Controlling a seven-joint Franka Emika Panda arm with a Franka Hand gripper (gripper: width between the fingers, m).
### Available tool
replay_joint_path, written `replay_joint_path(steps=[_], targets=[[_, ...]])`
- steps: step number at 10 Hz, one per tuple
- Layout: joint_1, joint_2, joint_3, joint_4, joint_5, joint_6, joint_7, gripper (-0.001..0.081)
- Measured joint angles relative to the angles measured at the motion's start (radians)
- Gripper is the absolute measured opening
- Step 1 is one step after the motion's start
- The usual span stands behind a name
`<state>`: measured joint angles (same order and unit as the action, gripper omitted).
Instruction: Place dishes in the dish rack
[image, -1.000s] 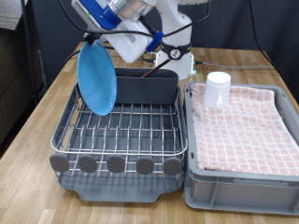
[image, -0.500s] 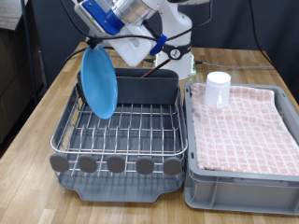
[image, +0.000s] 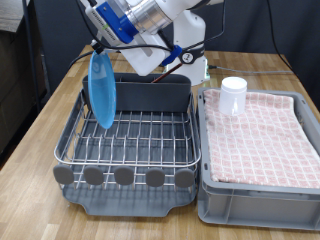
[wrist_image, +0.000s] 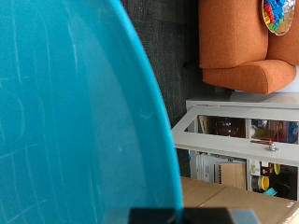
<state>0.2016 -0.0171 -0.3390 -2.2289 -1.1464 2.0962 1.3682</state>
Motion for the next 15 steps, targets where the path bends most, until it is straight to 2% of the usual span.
replay_joint_path(steps=[5, 11, 15], targets=[[0.000, 0.000, 0.000, -0.002, -0.002, -0.014, 0.000, 0.0013], [-0.001, 0.000, -0.008, -0.033, -0.083, -0.014, 0.002, 0.0013], [-0.003, 0.000, -0.031, -0.074, -0.177, 0.040, 0.034, 0.0013]])
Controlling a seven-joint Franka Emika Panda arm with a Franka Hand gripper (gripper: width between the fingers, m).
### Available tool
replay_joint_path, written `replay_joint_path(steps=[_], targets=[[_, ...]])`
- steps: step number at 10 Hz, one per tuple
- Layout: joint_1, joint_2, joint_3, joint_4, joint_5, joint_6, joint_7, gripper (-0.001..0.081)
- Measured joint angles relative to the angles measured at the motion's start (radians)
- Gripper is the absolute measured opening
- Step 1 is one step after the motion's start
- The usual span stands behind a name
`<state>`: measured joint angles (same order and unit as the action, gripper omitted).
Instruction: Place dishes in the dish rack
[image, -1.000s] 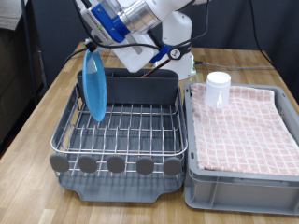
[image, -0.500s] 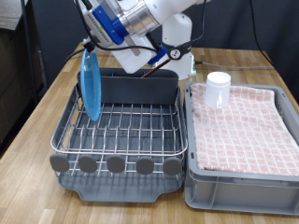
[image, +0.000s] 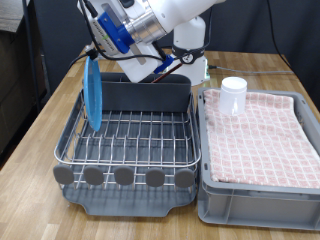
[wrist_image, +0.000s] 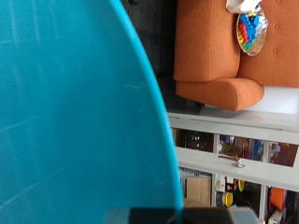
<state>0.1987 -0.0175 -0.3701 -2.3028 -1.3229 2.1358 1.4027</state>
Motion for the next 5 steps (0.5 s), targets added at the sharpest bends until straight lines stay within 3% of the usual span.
replay_joint_path(steps=[5], targets=[[0.000, 0.000, -0.016, -0.050, -0.064, 0.040, 0.077, 0.0013]])
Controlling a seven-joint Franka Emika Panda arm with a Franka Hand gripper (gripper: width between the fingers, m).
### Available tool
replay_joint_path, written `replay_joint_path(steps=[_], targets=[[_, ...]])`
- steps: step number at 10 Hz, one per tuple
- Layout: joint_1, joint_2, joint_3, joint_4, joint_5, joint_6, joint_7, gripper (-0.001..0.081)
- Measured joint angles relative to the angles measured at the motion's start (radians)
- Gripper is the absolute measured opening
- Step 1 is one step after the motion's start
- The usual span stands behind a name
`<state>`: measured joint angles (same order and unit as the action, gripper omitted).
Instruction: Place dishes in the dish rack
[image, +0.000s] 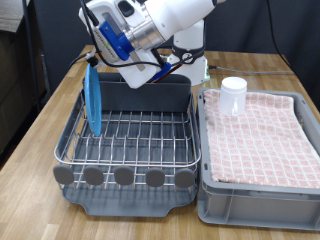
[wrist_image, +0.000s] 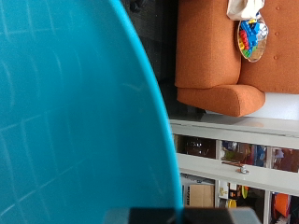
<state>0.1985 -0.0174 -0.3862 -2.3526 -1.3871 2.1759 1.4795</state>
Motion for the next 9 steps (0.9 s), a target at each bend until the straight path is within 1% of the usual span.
replay_joint_path(steps=[3, 9], targets=[[0.000, 0.000, -0.003, -0.018, -0.031, 0.012, 0.034, 0.0013], [0.000, 0.028, -0.011, -0.023, -0.032, 0.052, 0.070, 0.0013]])
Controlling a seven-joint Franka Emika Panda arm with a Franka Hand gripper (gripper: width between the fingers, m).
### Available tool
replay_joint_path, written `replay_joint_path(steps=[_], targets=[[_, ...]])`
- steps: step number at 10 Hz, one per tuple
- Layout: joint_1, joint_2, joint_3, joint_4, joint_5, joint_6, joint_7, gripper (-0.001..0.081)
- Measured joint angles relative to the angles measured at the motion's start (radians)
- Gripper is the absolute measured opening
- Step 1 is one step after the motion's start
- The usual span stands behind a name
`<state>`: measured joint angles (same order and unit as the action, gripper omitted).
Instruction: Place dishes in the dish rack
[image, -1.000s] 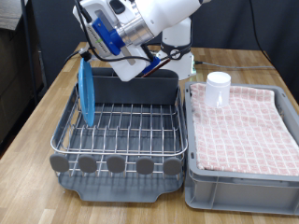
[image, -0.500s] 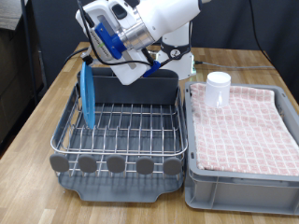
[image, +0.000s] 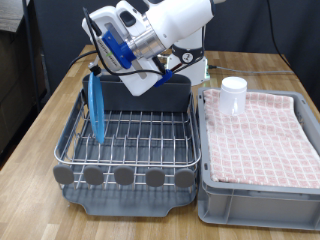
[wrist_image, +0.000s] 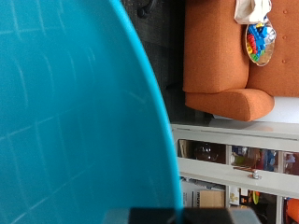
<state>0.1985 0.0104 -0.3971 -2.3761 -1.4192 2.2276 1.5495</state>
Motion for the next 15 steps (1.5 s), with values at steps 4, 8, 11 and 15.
replay_joint_path(steps=[4, 8, 11, 15], targets=[[0.000, 0.020, -0.007, 0.000, 0.000, 0.031, 0.016, 0.0013], [0.000, 0.035, -0.016, 0.000, 0.005, 0.060, 0.018, 0.0013], [0.000, 0.044, -0.022, 0.000, 0.011, 0.075, 0.018, 0.0013], [0.000, 0.045, -0.026, 0.001, 0.085, 0.113, -0.021, 0.0466]])
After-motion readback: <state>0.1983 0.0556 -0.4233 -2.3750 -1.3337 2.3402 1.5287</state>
